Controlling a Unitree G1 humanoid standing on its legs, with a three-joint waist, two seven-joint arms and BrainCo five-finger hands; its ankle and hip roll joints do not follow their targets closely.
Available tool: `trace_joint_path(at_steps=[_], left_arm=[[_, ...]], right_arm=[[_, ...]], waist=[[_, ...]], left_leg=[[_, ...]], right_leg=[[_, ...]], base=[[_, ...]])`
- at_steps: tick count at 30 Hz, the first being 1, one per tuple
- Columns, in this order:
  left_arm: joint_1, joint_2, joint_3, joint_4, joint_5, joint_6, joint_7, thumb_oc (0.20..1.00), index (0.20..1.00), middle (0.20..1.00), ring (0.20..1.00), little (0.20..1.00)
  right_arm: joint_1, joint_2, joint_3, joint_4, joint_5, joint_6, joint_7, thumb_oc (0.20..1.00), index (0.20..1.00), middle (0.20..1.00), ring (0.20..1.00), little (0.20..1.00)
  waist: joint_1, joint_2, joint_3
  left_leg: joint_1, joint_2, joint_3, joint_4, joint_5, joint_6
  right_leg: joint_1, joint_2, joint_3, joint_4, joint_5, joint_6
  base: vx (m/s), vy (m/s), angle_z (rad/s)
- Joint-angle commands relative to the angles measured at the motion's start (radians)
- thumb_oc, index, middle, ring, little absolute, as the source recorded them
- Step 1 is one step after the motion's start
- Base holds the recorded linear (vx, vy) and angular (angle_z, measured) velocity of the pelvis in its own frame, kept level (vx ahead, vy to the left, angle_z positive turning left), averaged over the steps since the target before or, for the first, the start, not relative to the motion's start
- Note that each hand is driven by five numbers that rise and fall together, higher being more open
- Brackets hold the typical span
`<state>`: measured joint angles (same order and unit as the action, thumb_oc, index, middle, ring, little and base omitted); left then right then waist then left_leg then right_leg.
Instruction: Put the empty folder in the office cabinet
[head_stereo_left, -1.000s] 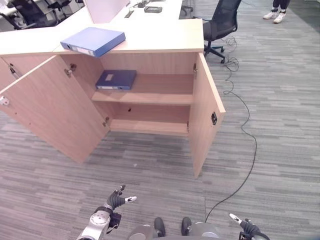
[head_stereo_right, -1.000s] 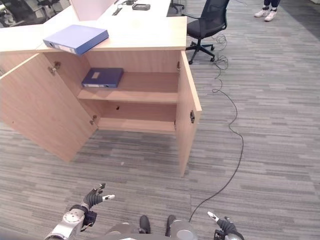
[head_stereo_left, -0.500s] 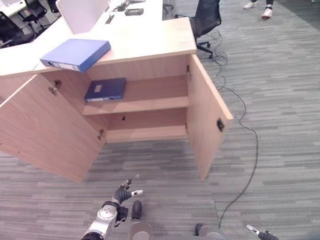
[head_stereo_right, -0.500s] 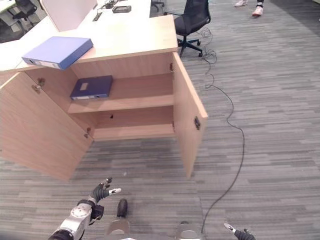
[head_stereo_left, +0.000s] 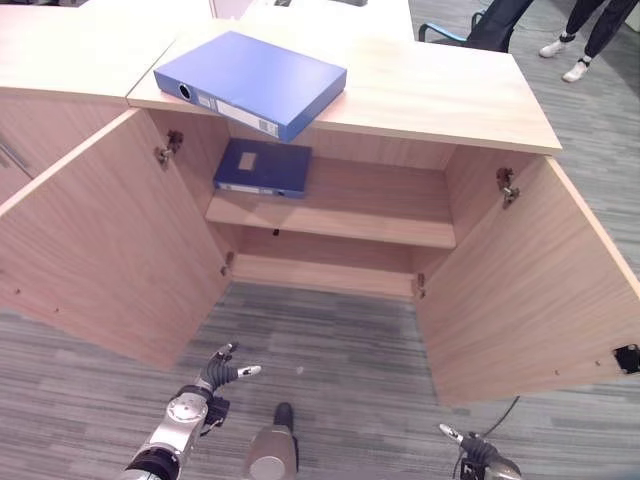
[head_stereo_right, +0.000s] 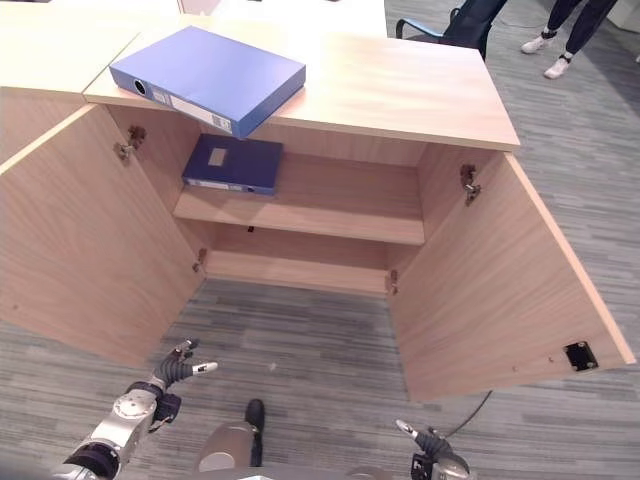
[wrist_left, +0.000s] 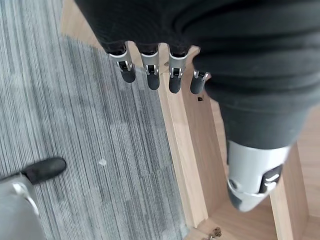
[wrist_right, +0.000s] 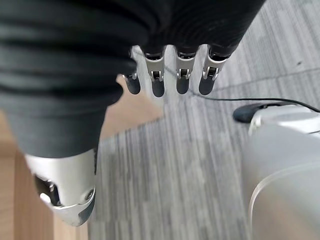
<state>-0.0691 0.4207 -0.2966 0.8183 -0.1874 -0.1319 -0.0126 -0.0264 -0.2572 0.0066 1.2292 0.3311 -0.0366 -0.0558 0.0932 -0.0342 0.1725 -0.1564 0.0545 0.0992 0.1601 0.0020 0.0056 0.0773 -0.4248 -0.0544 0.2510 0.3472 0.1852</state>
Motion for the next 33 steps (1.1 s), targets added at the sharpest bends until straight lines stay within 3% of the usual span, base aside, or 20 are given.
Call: trace_joint_path(at_steps=[1, 2, 3, 5, 7, 9, 12, 13, 15, 17, 18, 21, 22, 23, 24, 25, 28, 30, 31, 33], left_arm=[[0.001, -0.013, 0.033, -0.076, 0.004, -0.018, 0.002, 1.0, 1.0, 1.0, 1.0, 1.0], [-0.002, -0.017, 0.038, -0.076, 0.002, -0.017, 0.005, 1.0, 1.0, 1.0, 1.0, 1.0], [-0.008, -0.022, 0.041, -0.079, -0.003, -0.015, 0.011, 1.0, 1.0, 1.0, 1.0, 1.0], [-0.009, -0.027, 0.042, -0.078, -0.002, -0.013, 0.014, 1.0, 1.0, 1.0, 1.0, 1.0], [-0.006, -0.038, 0.044, -0.078, 0.001, -0.015, 0.009, 1.0, 1.0, 1.0, 1.0, 1.0], [-0.005, -0.057, 0.041, -0.072, 0.0, -0.023, 0.006, 1.0, 1.0, 1.0, 1.0, 1.0], [-0.004, -0.074, 0.042, -0.077, -0.011, -0.019, 0.005, 1.0, 1.0, 1.0, 1.0, 1.0], [-0.005, -0.089, 0.036, -0.094, -0.032, -0.024, 0.002, 1.0, 1.0, 1.0, 1.0, 1.0], [-0.002, -0.094, 0.035, -0.106, -0.039, -0.023, 0.001, 1.0, 1.0, 1.0, 1.0, 1.0], [0.004, -0.102, 0.037, -0.101, -0.035, -0.023, 0.008, 1.0, 1.0, 1.0, 1.0, 1.0], [0.004, -0.102, 0.037, -0.101, -0.035, -0.023, 0.008, 1.0, 1.0, 1.0, 1.0, 1.0], [0.019, -0.108, 0.039, -0.088, -0.036, -0.019, 0.01, 1.0, 1.0, 1.0, 1.0, 1.0], [0.024, -0.109, 0.038, -0.088, -0.035, -0.019, 0.011, 1.0, 1.0, 1.0, 1.0, 1.0], [0.024, -0.113, 0.037, -0.086, -0.037, -0.021, 0.019, 1.0, 1.0, 1.0, 1.0, 1.0], [0.024, -0.113, 0.037, -0.085, -0.037, -0.021, 0.019, 1.0, 1.0, 1.0, 1.0, 1.0], [0.018, -0.117, 0.034, -0.068, -0.038, -0.025, 0.029, 1.0, 1.0, 1.0, 1.0, 1.0], [0.02, -0.115, 0.036, -0.058, -0.035, -0.029, 0.032, 1.0, 1.0, 1.0, 1.0, 1.0], [0.016, -0.117, 0.03, -0.051, -0.031, -0.034, 0.033, 1.0, 1.0, 1.0, 1.0, 1.0], [0.012, -0.116, 0.023, -0.048, -0.024, -0.033, 0.026, 1.0, 1.0, 1.0, 1.0, 1.0], [0.01, -0.109, 0.017, -0.031, -0.008, -0.036, 0.025, 1.0, 1.0, 1.0, 1.0, 1.0]], right_arm=[[-0.021, -0.052, 0.046, -0.029, 0.0, -0.022, 0.002, 1.0, 1.0, 1.0, 1.0, 1.0], [-0.025, -0.053, 0.056, -0.032, 0.002, -0.026, 0.002, 1.0, 1.0, 1.0, 1.0, 1.0], [-0.027, -0.053, 0.066, -0.032, 0.013, -0.033, 0.003, 1.0, 1.0, 1.0, 1.0, 1.0], [-0.023, -0.055, 0.066, -0.02, 0.016, -0.031, 0.003, 1.0, 1.0, 1.0, 1.0, 1.0], [-0.014, -0.059, 0.067, -0.01, 0.002, -0.026, 0.004, 1.0, 1.0, 1.0, 1.0, 1.0], [0.004, -0.077, 0.068, -0.002, -0.007, -0.028, 0.004, 1.0, 1.0, 1.0, 1.0, 1.0], [0.01, -0.093, 0.061, -0.001, -0.013, -0.025, 0.002, 1.0, 1.0, 1.0, 1.0, 1.0], [0.023, -0.109, 0.043, -0.001, -0.005, -0.028, -0.002, 1.0, 1.0, 1.0, 1.0, 1.0], [0.025, -0.114, 0.043, -0.001, -0.002, -0.024, -0.003, 1.0, 1.0, 1.0, 1.0, 1.0], [0.03, -0.122, 0.034, 0.006, 0.004, -0.02, -0.003, 1.0, 1.0, 1.0, 1.0, 1.0], [0.031, -0.123, 0.034, 0.006, 0.004, -0.019, -0.003, 1.0, 1.0, 1.0, 1.0, 1.0], [0.055, -0.122, 0.014, -0.001, 0.015, -0.017, -0.005, 1.0, 1.0, 1.0, 1.0, 1.0], [0.058, -0.126, 0.014, -0.002, 0.012, -0.018, -0.005, 1.0, 1.0, 1.0, 1.0, 1.0], [0.048, -0.132, 0.014, -0.003, 0.007, -0.019, -0.009, 1.0, 1.0, 1.0, 1.0, 1.0], [0.048, -0.133, 0.014, -0.003, 0.007, -0.019, -0.009, 1.0, 1.0, 1.0, 1.0, 1.0], [0.038, -0.14, 0.005, 0.003, 0.006, -0.017, -0.016, 1.0, 1.0, 1.0, 1.0, 1.0], [0.034, -0.143, 0.002, 0.008, 0.001, -0.013, -0.012, 1.0, 1.0, 1.0, 1.0, 1.0], [0.034, -0.147, -0.006, 0.01, -0.006, -0.011, -0.011, 1.0, 1.0, 1.0, 1.0, 1.0], [0.037, -0.143, -0.016, 0.016, -0.006, -0.007, -0.007, 1.0, 1.0, 1.0, 1.0, 1.0], [0.03, -0.129, -0.014, 0.032, -0.012, 0.001, -0.004, 1.0, 1.0, 1.0, 1.0, 1.0]], waist=[[-0.033, 0.042, 0.016], [-0.04, 0.043, 0.029], [-0.055, 0.031, 0.045], [-0.059, 0.023, 0.051], [-0.061, 0.023, 0.061], [-0.067, 0.033, 0.052], [-0.078, 0.05, 0.053], [-0.092, 0.058, 0.062], [-0.096, 0.064, 0.069], [-0.105, 0.066, 0.079], [-0.105, 0.068, 0.081], [-0.115, 0.081, 0.067], [-0.112, 0.092, 0.061], [-0.106, 0.11, 0.058], [-0.107, 0.11, 0.059], [-0.11, 0.117, 0.062], [-0.109, 0.122, 0.048], [-0.117, 0.123, 0.038], [-0.126, 0.126, 0.019], [-0.12, 0.108, -0.004]], left_leg=[[0.053, 0.092, -0.039, -0.159, 0.048, -0.074], [0.076, 0.068, -0.041, -0.173, 0.044, -0.067], [0.116, 0.013, -0.056, -0.189, 0.027, -0.051], [0.139, -0.014, -0.061, -0.197, 0.012, -0.043], [0.155, -0.036, -0.083, -0.184, -0.007, -0.042], [0.168, -0.064, -0.094, -0.138, -0.039, -0.044], [0.158, -0.067, -0.078, -0.087, -0.059, -0.067], [0.128, -0.059, -0.047, 0.006, -0.06, -0.109], [0.099, -0.049, -0.04, 0.071, -0.053, -0.121], [0.043, 0.02, -0.032, 0.143, -0.002, -0.143], [0.043, 0.022, -0.034, 0.149, -0.007, -0.144], [0.08, 0.161, -0.001, -0.021, 0.063, -0.139], [0.093, 0.165, -0.033, -0.083, 0.085, -0.147], [0.089, 0.171, -0.12, -0.146, 0.12, -0.163], [0.092, 0.17, -0.121, -0.149, 0.121, -0.163], [0.076, 0.194, -0.204, -0.172, 0.144, -0.18], [0.098, 0.209, -0.258, -0.179, 0.129, -0.194], [0.11, 0.22, -0.226, -0.179, 0.12, -0.201], [0.136, 0.217, -0.169, -0.202, 0.105, -0.204], [0.159, 0.168, -0.152, -0.216, 0.058, -0.183]], right_leg=[[-0.092, 0.255, 0.025, 0.014, -0.402, -0.021], [-0.105, 0.307, 0.011, -0.014, -0.425, -0.031], [-0.153, 0.414, 0.019, -0.068, -0.425, -0.048], [-0.159, 0.45, 0.01, -0.116, -0.42, -0.056], [-0.134, 0.434, -0.049, -0.168, -0.414, -0.067], [-0.103, 0.425, -0.018, -0.186, -0.411, -0.098], [-0.082, 0.404, -0.045, -0.212, -0.404, -0.104], [-0.058, 0.384, -0.053, -0.228, -0.409, -0.112], [-0.047, 0.379, -0.051, -0.231, -0.414, -0.121], [-0.012, 0.349, -0.035, -0.234, -0.433, -0.13], [-0.008, 0.351, -0.036, -0.233, -0.436, -0.13], [-0.002, 0.323, -0.04, -0.22, -0.466, -0.111], [-0.002, 0.329, -0.03, -0.214, -0.473, -0.107], [-0.001, 0.336, 0.002, -0.2, -0.487, -0.102], [0.0, 0.335, 0.001, -0.198, -0.49, -0.102], [0.007, 0.315, 0.047, -0.177, -0.506, -0.086], [-0.001, 0.3, 0.094, -0.167, -0.508, -0.066], [0.004, 0.271, 0.094, -0.176, -0.498, -0.045], [0.009, 0.242, 0.093, -0.194, -0.48, -0.021], [0.002, 0.184, 0.114, -0.22, -0.427, 0.017]], base=[[0.3, 0.576, 0.13], [0.44, 0.729, 0.38], [0.22, 0.246, 0.28], [0.2, 0.155, 0.35], [0.17, 0.086, 0.74], [0.23, 0.058, 0.68], [0.11, 0.045, 0.35], [0.06, 0.045, 0.23], [0.07, 0.047, 0.38], [0.11, 0.105, 0.32], [0.07, 0.135, -0.07], [0.15, 0.179, 0.13], [0.28, 0.294, 0.07], [0.17, 0.189, 0.0], [0.21, 0.389, -0.22], [0.16, 0.354, -0.55], [0.14, 0.346, -0.6], [0.09, 0.415, -0.25], [0.1, 0.478, 0.14], [0.1, 0.517, -0.13]])
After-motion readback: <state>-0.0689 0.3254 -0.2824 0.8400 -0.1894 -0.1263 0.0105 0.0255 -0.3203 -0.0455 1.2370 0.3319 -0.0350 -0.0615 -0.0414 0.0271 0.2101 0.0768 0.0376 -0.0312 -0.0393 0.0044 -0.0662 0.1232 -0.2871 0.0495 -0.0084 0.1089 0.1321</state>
